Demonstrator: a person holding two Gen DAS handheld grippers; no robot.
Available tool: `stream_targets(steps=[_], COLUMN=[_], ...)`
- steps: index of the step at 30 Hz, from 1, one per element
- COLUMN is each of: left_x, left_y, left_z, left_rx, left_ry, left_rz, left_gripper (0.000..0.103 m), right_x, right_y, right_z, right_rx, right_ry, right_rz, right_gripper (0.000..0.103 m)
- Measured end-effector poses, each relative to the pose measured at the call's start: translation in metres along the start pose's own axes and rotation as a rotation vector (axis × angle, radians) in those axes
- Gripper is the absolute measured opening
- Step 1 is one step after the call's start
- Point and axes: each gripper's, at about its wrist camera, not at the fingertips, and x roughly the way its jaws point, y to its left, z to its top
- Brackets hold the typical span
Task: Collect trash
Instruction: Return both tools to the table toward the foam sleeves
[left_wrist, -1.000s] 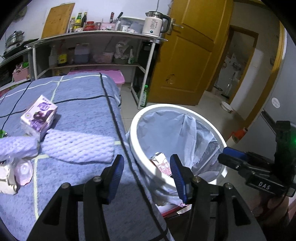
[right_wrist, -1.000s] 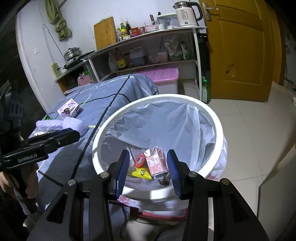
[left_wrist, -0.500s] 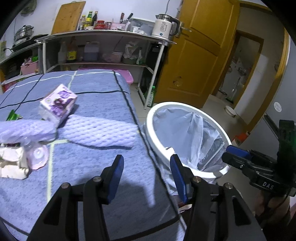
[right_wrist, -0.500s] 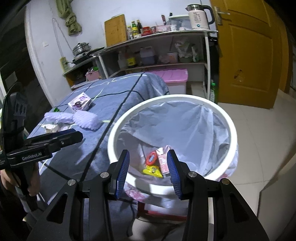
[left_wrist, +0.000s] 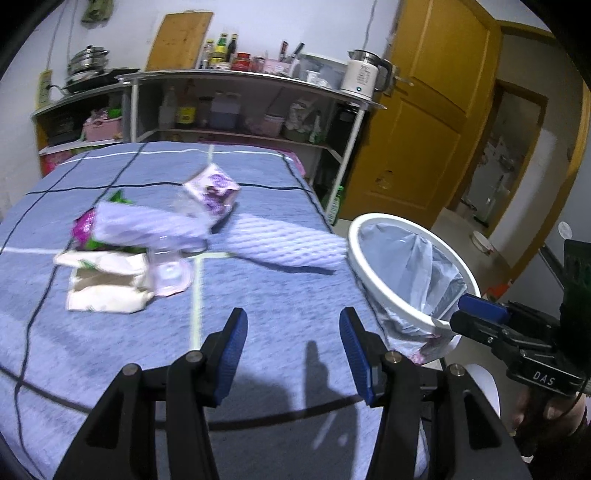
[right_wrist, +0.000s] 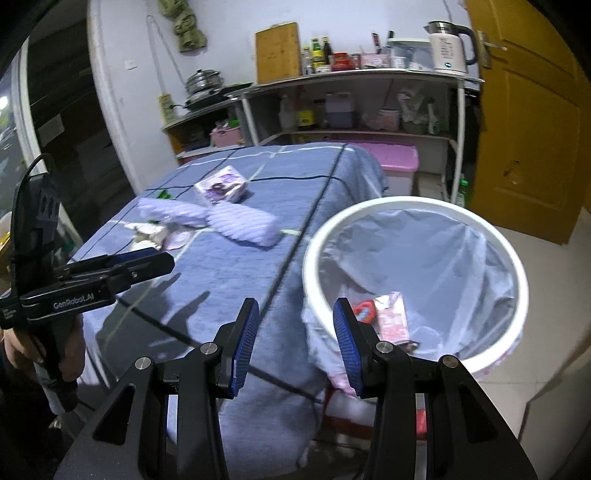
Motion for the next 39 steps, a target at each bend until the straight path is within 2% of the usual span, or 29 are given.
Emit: stream_targets(steps=[8, 17, 28, 32, 39], left_x=[-0.024, -0.037, -0.029, -0.023, -0.005], left_y=[0.029, 0.063, 0.097, 0.112, 0.132], left_z=[-0.005, -0.004, 0.007, 0.013, 0.02], left_rx=[-0.052, -0.103, -0.149, -0.18, -0.249], left_ry=[-0.042, -0.073, -0.091, -0.094, -0.077], left_rz=[0.061, 0.134, 0.208, 0.23, 0.215], left_gripper=[0.055, 0.062, 0.069, 0.069, 0.069], right_x=[0.006, 0.022, 0.05, 0.063, 0.091], right_y=[0.031, 0.055, 0.055, 0.052, 0.049], right_z=[0.004, 0.013, 0.037, 0.047, 0.064], right_rx=[-0.038, -0.095, -0.149, -0.162, -0.2], right_ry=[0.01, 0.026, 0.028, 0.031, 0.043], right_rz=[0.062, 0.097, 0.077, 0.067, 0.046], right_gripper=[0.043, 0.043, 0.044, 0.047, 0.049])
